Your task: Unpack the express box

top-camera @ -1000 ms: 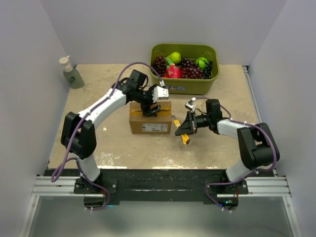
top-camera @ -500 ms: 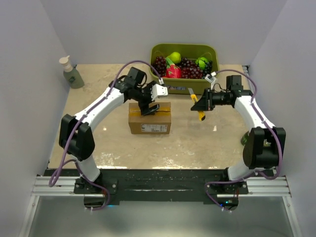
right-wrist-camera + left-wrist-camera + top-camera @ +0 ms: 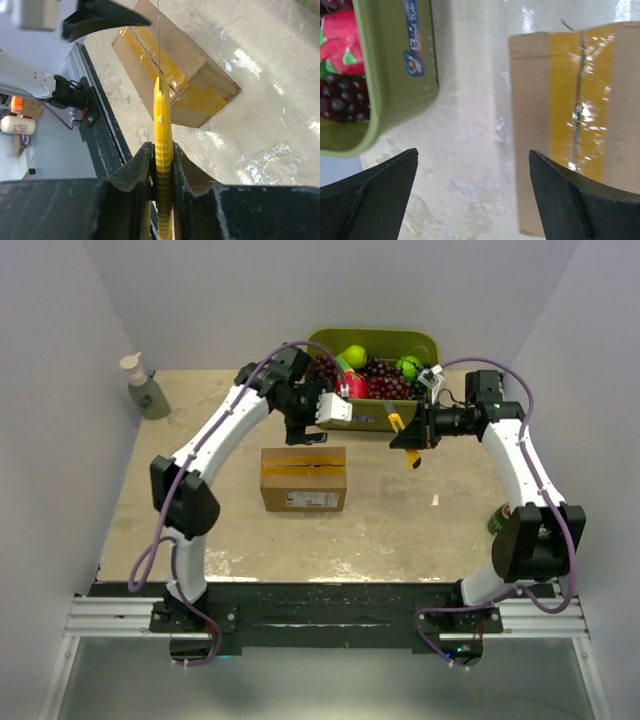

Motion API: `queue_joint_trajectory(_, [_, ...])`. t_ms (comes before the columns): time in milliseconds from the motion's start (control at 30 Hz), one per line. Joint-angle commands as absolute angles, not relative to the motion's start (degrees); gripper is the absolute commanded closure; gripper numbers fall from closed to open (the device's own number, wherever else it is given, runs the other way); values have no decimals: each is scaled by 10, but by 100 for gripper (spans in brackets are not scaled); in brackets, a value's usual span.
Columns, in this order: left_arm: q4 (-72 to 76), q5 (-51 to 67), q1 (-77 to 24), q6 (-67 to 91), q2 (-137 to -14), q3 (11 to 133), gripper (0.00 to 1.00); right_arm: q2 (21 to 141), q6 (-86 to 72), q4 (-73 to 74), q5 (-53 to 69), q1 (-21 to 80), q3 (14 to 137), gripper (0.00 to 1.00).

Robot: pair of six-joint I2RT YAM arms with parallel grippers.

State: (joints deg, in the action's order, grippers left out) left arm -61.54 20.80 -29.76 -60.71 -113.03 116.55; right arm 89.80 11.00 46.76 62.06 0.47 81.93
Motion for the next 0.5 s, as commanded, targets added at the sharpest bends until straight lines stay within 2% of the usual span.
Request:
queue_joint_trajectory(0, [-754, 243, -299, -642, -1197, 1252, 4, 861, 144, 519, 609, 4, 859, 100])
queue_joint_trajectory(67, [-753, 267, -300, -685, -1180, 1198, 5, 854, 152, 539, 599, 2, 867, 100])
queue_joint_trajectory(133, [-740, 290, -299, -663, -1182, 1196, 6, 841, 150, 537, 596, 2, 863, 100])
queue_joint_trajectory(233, [-740, 336, -289, -589, -1211, 1258, 8, 829, 133, 526, 595, -25, 853, 100])
queue_joint_trajectory(300, [-715, 355, -280, -523, -1216, 1284, 5, 823, 127, 525, 595, -38, 841, 100])
queue_joint_trajectory(467, [-725, 324, -278, -506, -1222, 1235, 5, 825, 129, 534, 587, -47, 853, 100])
